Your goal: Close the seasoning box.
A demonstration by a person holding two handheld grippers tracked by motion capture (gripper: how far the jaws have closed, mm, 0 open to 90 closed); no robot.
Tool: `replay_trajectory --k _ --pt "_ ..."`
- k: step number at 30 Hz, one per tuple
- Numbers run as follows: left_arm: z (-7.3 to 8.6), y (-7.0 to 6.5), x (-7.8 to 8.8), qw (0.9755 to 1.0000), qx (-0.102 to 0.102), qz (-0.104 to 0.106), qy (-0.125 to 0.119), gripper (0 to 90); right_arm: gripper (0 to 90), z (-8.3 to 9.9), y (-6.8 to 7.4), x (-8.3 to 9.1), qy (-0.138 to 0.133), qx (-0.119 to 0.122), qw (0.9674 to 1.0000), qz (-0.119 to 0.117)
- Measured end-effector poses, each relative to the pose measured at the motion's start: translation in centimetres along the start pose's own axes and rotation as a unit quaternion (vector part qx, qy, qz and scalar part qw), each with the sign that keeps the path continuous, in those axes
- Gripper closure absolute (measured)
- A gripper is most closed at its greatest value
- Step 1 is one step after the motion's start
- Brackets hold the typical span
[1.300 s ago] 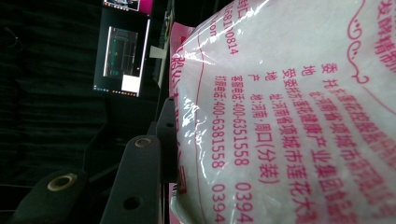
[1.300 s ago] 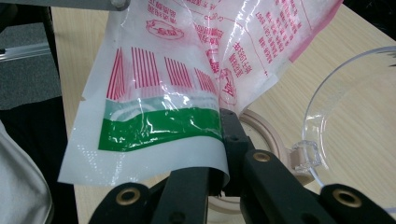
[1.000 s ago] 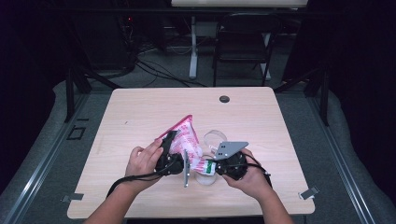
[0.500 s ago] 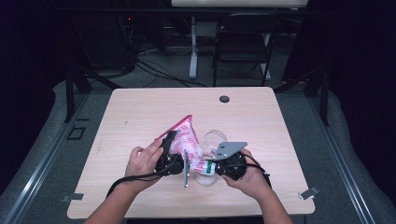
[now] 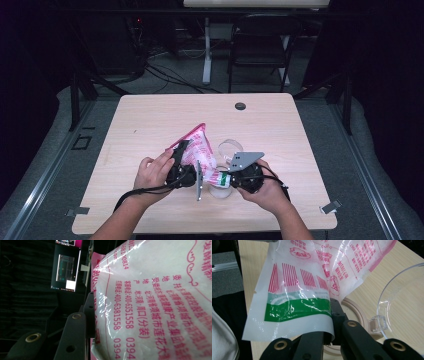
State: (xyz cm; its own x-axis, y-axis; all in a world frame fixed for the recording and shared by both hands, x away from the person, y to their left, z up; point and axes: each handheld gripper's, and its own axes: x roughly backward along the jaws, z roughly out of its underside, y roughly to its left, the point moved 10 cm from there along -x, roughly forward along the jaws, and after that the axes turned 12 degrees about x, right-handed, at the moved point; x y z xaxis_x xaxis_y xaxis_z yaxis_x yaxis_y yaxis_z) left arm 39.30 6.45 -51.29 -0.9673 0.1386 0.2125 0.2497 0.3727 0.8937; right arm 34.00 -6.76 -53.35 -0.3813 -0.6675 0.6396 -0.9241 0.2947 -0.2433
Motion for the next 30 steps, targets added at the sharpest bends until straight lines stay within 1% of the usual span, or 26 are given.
replay_trajectory --k 11,18,20,23,28,30 --pt "-0.01 0.02 -0.01 1.0000 0.000 0.000 0.000 63.5 90.0 -0.01 0.02 -0.02 0.000 0.000 1.0000 -0.002" --pt "-0.07 0.07 -0.04 1.0000 0.000 -0.002 -0.004 63.5 90.0 -0.02 0.05 -0.03 0.000 0.001 1.0000 -0.002" --pt "-0.04 0.07 0.00 1.0000 0.001 -0.002 -0.002 63.5 90.0 0.00 0.04 -0.02 0.000 0.002 1.0000 -0.003" --pt "-0.08 0.08 -0.04 1.0000 0.001 -0.002 -0.005 63.5 90.0 0.00 0.04 -0.02 0.001 0.002 1.0000 -0.002" --pt "-0.10 0.11 0.00 1.0000 -0.001 -0.002 -0.002 63.6 90.0 0.01 0.04 -0.01 0.001 0.002 1.0000 -0.002" --pt "-0.15 0.14 -0.02 1.0000 -0.001 -0.004 -0.006 63.5 90.0 0.01 0.04 -0.01 0.000 0.002 1.0000 -0.003"
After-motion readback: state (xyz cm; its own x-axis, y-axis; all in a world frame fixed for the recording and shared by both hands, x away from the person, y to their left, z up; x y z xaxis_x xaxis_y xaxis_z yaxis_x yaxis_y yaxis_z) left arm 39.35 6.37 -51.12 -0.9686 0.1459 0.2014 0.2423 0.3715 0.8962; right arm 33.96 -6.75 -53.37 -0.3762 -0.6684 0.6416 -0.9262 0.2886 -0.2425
